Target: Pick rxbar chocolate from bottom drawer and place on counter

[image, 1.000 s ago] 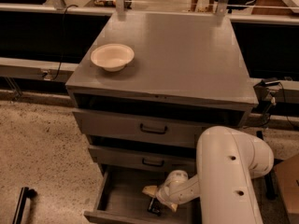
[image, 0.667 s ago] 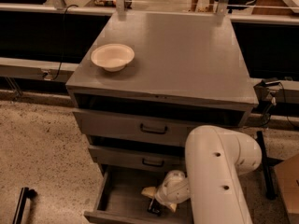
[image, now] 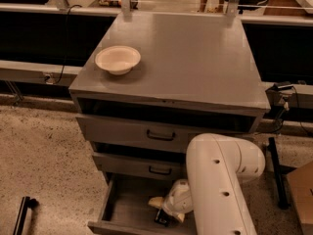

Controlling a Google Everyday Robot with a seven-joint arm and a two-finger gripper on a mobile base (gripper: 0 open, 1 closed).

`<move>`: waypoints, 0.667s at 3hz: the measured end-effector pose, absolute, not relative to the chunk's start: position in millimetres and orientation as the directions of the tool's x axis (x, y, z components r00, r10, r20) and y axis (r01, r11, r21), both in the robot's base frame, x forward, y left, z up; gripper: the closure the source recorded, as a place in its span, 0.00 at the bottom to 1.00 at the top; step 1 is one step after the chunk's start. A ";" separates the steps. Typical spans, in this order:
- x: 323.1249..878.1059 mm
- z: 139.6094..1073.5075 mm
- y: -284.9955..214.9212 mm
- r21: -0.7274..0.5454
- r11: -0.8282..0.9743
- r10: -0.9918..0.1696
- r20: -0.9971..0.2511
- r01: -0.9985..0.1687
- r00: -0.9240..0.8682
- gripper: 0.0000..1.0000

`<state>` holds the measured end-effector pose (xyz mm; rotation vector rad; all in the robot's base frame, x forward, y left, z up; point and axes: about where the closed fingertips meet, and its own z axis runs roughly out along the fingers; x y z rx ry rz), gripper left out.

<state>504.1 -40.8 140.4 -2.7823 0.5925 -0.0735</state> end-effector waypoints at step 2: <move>508.6 121.3 -41.2 -0.264 -0.881 -0.406 -0.006 -0.393 0.914 0.00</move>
Offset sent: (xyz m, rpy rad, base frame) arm 0.0118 -0.0021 -0.0287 -0.0505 0.0148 -0.0031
